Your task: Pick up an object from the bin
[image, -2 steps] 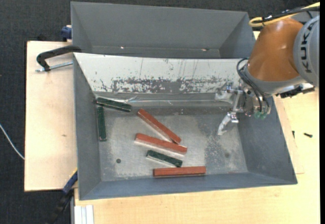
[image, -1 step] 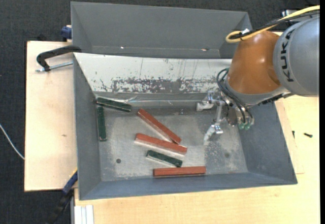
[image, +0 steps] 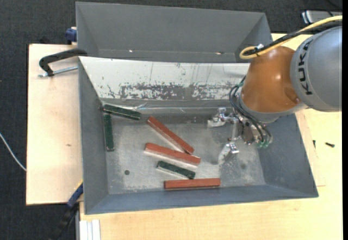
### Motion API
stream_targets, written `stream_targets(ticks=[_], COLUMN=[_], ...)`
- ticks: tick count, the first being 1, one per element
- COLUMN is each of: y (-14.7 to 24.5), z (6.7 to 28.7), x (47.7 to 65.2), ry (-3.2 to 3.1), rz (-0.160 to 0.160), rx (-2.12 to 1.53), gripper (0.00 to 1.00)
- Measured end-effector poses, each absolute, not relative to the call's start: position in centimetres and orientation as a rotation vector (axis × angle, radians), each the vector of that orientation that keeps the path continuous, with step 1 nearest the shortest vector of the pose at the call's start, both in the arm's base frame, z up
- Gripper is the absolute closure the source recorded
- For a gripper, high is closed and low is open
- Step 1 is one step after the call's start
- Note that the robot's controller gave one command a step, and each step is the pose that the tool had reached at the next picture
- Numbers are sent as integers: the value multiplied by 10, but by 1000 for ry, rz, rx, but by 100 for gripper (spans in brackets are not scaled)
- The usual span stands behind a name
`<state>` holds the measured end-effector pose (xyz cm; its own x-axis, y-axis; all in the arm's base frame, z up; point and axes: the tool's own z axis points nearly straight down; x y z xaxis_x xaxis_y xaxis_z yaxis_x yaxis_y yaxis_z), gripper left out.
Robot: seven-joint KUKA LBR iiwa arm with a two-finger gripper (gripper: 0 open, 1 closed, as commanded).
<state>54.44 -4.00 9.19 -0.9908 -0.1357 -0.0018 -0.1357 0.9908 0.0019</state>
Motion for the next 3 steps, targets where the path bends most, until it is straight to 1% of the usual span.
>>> stream_targets(ticks=[1,2,3], y=[24,24,24], z=[92,92,92], x=[583,583,583], ry=[3135,3136,3136], rz=[2,2,2], rx=[-6,-6,-6], gripper=[100,0,0])
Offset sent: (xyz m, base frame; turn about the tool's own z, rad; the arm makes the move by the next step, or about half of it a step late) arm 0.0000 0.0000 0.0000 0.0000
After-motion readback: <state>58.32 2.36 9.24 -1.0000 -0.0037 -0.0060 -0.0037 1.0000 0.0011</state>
